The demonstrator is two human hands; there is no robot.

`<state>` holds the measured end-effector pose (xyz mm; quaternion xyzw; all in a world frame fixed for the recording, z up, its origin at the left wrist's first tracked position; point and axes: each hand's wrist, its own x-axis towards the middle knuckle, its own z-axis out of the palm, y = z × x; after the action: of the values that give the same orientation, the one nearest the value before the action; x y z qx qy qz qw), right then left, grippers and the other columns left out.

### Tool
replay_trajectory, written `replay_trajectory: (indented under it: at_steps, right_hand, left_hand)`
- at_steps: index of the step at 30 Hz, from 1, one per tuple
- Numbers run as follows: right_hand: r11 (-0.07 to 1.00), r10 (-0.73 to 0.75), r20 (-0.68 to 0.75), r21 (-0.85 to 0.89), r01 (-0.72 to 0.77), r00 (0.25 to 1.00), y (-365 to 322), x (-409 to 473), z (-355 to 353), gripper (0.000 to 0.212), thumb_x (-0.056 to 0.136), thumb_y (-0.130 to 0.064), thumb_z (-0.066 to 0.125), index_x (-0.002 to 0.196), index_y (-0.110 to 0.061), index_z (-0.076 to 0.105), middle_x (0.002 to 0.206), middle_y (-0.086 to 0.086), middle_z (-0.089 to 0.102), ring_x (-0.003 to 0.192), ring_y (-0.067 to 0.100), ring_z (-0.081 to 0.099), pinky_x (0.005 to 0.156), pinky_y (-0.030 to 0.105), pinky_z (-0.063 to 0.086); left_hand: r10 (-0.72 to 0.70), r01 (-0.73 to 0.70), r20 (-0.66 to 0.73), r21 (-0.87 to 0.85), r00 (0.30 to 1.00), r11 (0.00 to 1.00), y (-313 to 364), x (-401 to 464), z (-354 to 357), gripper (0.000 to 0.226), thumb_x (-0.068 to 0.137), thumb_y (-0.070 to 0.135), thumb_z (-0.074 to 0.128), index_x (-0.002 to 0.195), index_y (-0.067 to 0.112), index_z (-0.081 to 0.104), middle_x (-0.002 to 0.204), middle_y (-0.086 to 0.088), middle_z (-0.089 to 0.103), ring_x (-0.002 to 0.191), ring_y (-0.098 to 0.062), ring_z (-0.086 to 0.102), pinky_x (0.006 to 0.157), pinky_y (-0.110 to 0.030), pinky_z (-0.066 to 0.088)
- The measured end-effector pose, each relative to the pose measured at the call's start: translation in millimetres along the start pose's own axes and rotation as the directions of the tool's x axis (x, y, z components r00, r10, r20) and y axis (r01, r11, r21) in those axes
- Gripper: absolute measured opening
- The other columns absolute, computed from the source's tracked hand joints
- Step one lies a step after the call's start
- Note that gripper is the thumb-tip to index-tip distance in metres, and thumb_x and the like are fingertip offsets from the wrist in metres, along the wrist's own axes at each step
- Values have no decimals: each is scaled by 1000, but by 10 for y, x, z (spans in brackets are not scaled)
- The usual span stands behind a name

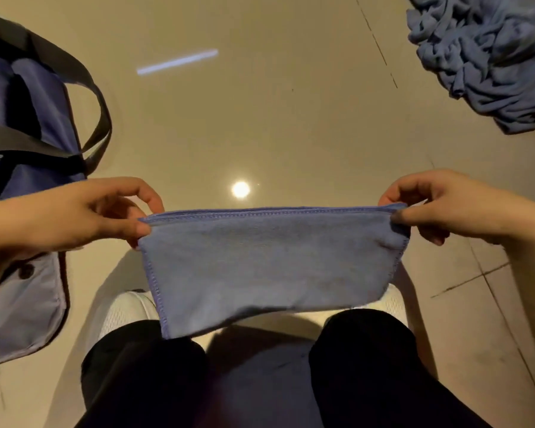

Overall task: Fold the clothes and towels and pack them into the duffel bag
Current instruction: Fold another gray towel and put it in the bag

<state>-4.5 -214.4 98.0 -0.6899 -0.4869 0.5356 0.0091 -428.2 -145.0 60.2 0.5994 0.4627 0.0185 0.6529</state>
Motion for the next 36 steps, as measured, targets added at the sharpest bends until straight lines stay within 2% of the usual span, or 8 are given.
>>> replay_trajectory:
  at_steps: [3,6,9,11,15,21,28,36]
  right_hand:
    - [982,-23,-201,-189,-16,979,-65,317,99,19,90,-5,57,104,-16,64,94,7,68,58,14,62,52,24,46]
    - [843,-192,-418,-534,-69,888,-44,604,359,41,93,-19,57,133,-19,49,133,7,48,102,28,59,80,38,49]
    - [821,-307,-370,-569,47,877,-47,699,776,48,92,-24,56,138,-17,45,139,8,42,121,31,45,92,41,43]
    - [814,-234,-224,-578,65,946,-2,733,1086,64,90,-31,60,147,-21,31,151,7,27,134,31,32,101,40,38]
    - [759,-75,-95,-652,-5,993,112,775,1367,90,87,-41,64,153,-29,3,160,5,-7,146,35,-1,114,46,24]
    - [725,-98,-117,-688,-9,988,-68,797,1354,94,81,-47,69,151,-27,8,158,6,1,143,36,7,111,52,26]
    - [688,-54,-21,-726,22,998,-271,934,1608,131,65,-50,82,151,-24,-14,157,0,-7,144,36,-3,105,62,29]
    - [641,-33,-32,-767,-3,999,-335,1021,1621,139,59,-51,85,150,-21,-17,154,5,-8,140,39,2,98,62,38]
  left_hand:
    - [-61,128,-285,223,957,966,-68,375,4,32,73,38,80,98,31,62,107,-7,69,92,-25,66,83,-41,52]
    - [263,189,-620,566,739,803,-136,632,372,34,91,16,61,124,14,56,131,-15,50,109,-34,55,89,-44,45]
    - [521,-40,-314,828,793,559,-382,716,818,43,89,33,51,125,10,59,130,-21,53,110,-41,56,84,-47,48]
    - [440,-117,-55,927,896,355,-679,718,999,54,88,46,43,133,18,56,139,-16,50,120,-37,53,90,-46,46]
    - [367,-126,-36,905,929,407,-1037,635,1006,61,95,57,33,145,25,42,153,-11,36,138,-33,35,110,-51,28]
    - [61,88,-668,186,742,979,-783,570,992,69,88,38,63,148,24,32,144,-8,33,121,-9,36,100,-29,34]
    - [-203,128,-596,-166,777,978,-575,695,1069,71,77,-4,70,136,28,49,127,-1,50,107,-15,51,95,-30,45]
    - [-336,35,-379,-616,862,787,-514,614,872,51,81,-10,66,114,28,64,109,1,63,94,-13,62,69,-19,53]
